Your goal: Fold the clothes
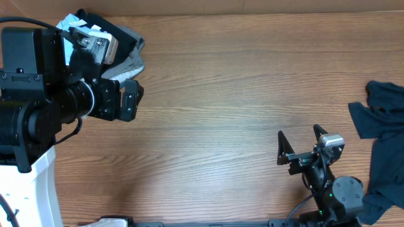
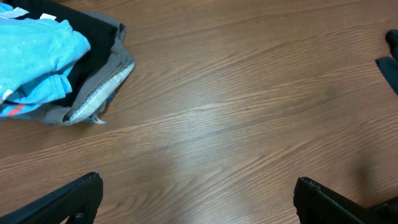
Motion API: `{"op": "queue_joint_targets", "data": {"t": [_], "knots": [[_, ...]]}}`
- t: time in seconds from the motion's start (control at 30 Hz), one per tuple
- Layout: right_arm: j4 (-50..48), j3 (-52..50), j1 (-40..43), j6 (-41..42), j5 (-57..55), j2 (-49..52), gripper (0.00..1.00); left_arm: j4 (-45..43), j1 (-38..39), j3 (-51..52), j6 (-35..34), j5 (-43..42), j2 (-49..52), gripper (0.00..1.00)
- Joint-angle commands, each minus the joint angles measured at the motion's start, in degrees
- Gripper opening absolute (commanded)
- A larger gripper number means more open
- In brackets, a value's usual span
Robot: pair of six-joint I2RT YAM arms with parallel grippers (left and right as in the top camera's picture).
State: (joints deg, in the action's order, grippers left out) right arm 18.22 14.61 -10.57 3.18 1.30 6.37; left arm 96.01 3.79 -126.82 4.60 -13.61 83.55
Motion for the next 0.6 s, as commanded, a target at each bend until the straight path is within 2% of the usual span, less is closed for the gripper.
{"op": "queue_joint_targets", "data": {"t": [0.0,0.4,0.57], "knots": [[-3.8,-4.8,0.3,-0.2,0.3,-3.2,1.00,-0.2,0.4,0.1,-0.7,0.3,0.0,1.00],[-21.5,-14.3,0.4,-0.2,0.3,-6.2,1.00,-0.2,0.4,0.1,-0.8,0.3,0.0,1.00],[-13.6,-14.1,0.3,-0.2,-0.4,-6.0,1.00,-0.2,0.4,0.1,-0.7,0.3,0.0,1.00]]}}
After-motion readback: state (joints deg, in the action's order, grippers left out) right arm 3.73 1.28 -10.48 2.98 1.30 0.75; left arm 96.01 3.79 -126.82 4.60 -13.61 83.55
